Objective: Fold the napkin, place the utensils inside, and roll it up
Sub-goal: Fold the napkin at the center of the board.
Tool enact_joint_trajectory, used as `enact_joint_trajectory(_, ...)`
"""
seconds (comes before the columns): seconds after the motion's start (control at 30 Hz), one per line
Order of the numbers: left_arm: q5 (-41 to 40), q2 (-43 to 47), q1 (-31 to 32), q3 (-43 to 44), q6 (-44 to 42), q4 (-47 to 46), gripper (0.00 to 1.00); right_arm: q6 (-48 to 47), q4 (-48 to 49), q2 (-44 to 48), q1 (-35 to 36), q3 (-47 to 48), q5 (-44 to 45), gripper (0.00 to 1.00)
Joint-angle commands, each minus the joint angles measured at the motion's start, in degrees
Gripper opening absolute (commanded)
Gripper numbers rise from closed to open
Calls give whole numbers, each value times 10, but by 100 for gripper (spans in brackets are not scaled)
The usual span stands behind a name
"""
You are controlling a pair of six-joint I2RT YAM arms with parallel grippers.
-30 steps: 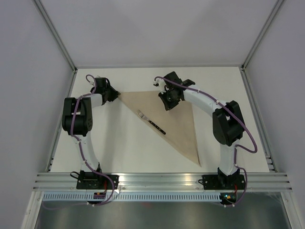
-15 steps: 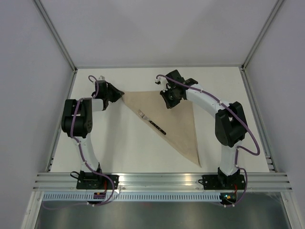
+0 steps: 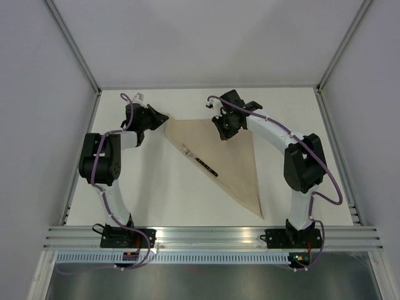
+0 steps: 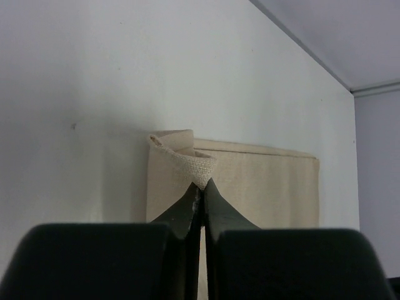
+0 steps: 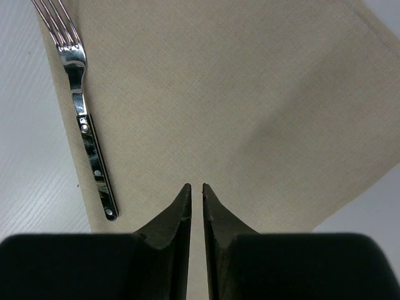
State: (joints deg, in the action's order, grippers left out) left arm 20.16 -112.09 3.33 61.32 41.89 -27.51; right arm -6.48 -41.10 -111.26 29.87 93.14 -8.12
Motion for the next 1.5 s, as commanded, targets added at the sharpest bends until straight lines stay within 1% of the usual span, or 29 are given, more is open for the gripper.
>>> enact_joint_trajectory(0.0,39,35,20,-18,-45,-47,2,-4,8,24,-7,5,10,17)
enact_joint_trajectory(0.23,55,71,76,-48,-97,-52,2,-5,9,28,-19,2,14,17)
enact_joint_trajectory(0.43,49,105,136,-66,-148,-23,2,-7,11,38,-36,-7,14,17)
enact_joint_trajectory(0.6,35,109,183,-72,-186,18,2,-10,14,48,-44,-21,14,17)
enact_joint_trajectory(0.9,74,114,213,-117,-202,-5,2,-16,19,68,-53,-51,17,17)
enact_joint_trajectory(1.07,72,115,241,-112,-233,28,2,-17,20,76,-53,-62,16,17)
enact_joint_trajectory(1.47,66,115,268,-104,-276,83,2,-17,23,83,-53,-83,14,17)
